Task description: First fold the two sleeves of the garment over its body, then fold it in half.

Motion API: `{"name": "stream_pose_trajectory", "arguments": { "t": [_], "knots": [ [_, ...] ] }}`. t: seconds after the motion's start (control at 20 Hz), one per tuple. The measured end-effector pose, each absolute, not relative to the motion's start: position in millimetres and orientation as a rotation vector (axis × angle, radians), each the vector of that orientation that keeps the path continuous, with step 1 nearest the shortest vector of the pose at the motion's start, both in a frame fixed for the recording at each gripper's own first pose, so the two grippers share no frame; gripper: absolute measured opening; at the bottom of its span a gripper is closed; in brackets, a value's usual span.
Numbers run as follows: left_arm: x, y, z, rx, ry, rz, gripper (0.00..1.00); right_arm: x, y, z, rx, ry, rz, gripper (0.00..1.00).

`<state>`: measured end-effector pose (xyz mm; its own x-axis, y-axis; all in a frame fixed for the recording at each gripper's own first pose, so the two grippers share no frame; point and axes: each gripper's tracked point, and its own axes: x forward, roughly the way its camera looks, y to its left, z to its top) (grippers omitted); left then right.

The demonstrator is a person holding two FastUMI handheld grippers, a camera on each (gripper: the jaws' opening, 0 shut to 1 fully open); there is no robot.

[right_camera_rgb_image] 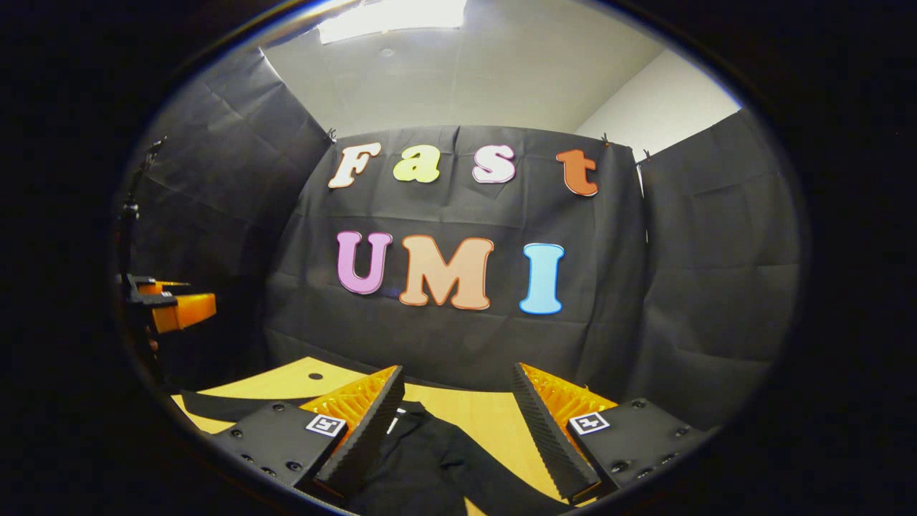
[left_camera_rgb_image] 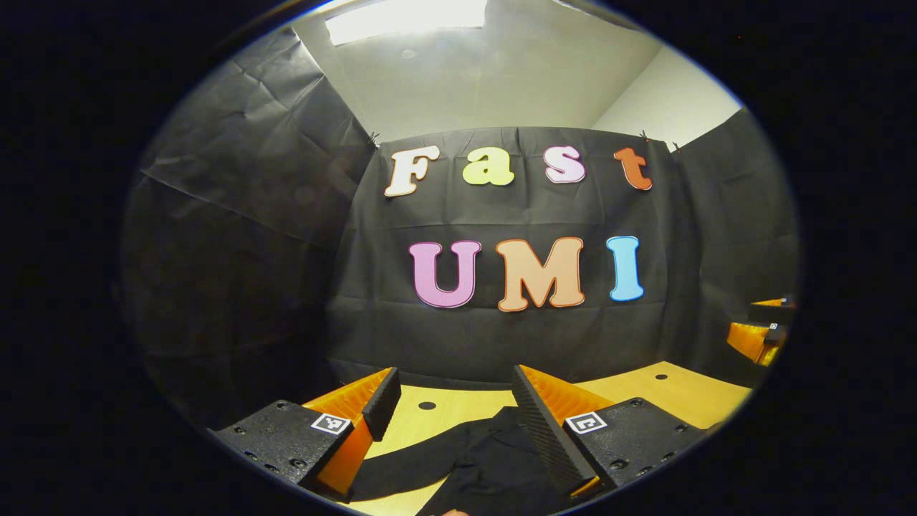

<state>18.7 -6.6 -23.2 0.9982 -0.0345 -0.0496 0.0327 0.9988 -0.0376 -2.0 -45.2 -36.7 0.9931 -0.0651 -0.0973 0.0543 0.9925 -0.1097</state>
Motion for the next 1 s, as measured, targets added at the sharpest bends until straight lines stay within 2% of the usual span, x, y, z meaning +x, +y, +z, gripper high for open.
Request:
{"name": "stream_pose_trajectory", "arguments": {
  "t": [0.5, 0.75, 1.0],
  "knots": [
    [24.1, -41.4, -24.4, -0.003, 0.06, -0.037, 0.93, -5.8, -163.7, -114.3, -0.238, 0.287, -0.187, 0.98],
    [24.1, -64.5, -29.7, 0.003, 0.078, -0.054, 0.93, -12.0, -196.2, -162.0, -0.268, 0.417, -0.169, 0.97],
    [20.5, -76.3, -31.4, 0.021, 0.085, -0.038, 0.92, -35.4, -227.0, -236.5, -0.242, 0.656, -0.105, 0.98]
  ]
}}
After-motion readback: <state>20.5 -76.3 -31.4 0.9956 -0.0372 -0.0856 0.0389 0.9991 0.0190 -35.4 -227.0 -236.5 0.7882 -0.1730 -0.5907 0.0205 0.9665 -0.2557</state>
